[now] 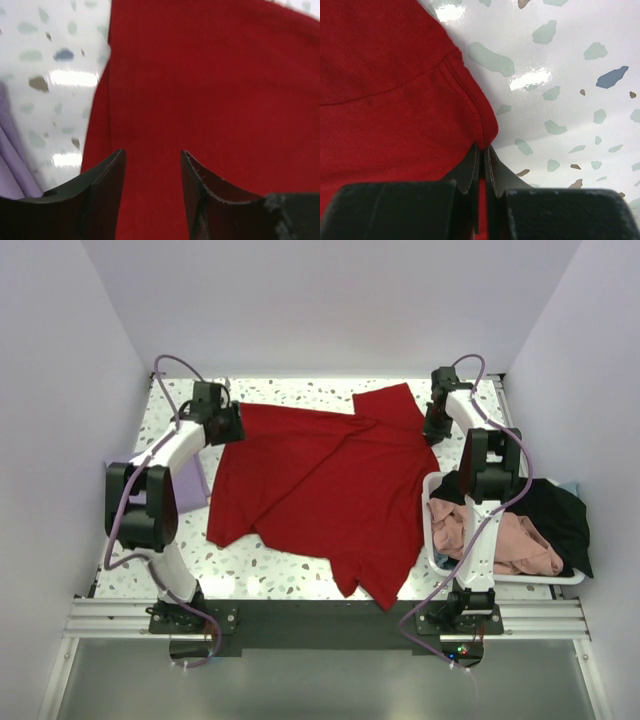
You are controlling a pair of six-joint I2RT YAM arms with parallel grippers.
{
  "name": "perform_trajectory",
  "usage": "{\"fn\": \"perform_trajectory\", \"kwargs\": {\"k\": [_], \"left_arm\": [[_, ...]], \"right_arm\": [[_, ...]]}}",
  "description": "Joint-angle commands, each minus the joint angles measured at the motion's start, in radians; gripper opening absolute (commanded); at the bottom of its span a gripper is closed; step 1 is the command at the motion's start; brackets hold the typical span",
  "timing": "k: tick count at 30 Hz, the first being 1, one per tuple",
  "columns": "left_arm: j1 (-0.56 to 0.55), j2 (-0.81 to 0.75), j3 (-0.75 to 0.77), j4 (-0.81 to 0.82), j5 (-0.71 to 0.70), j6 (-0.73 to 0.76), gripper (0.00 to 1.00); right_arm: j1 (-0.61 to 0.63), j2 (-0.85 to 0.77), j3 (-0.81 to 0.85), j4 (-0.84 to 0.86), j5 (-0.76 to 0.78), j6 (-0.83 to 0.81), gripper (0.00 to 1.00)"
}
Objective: Fold and stack the t-shirts
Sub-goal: Flatten the tshirt out
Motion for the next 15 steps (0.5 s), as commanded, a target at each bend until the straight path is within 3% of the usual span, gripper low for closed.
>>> {"fn": "perform_trajectory", "kwargs": {"k": [1,6,15], "left_arm": [[-0.035,-0.108,-0.157,0.002,-0.034,-0.026,0.50],[-0.039,-0.237,-0.353,0.008,-0.097,-0.073,0.46],[-0.039,-0.186,-0.389,0.026,-0.103,-0.066,0.43]], "right_arm": [[-0.009,-0.016,-0.002,-0.031,0.001,-0.001,0.00],[-0.009,-0.050,-0.077,-0.002,-0.012,-0.001,0.00],[-0.009,-0.070,-0.118,-0.004,-0.023,-0.001,0.00]]}}
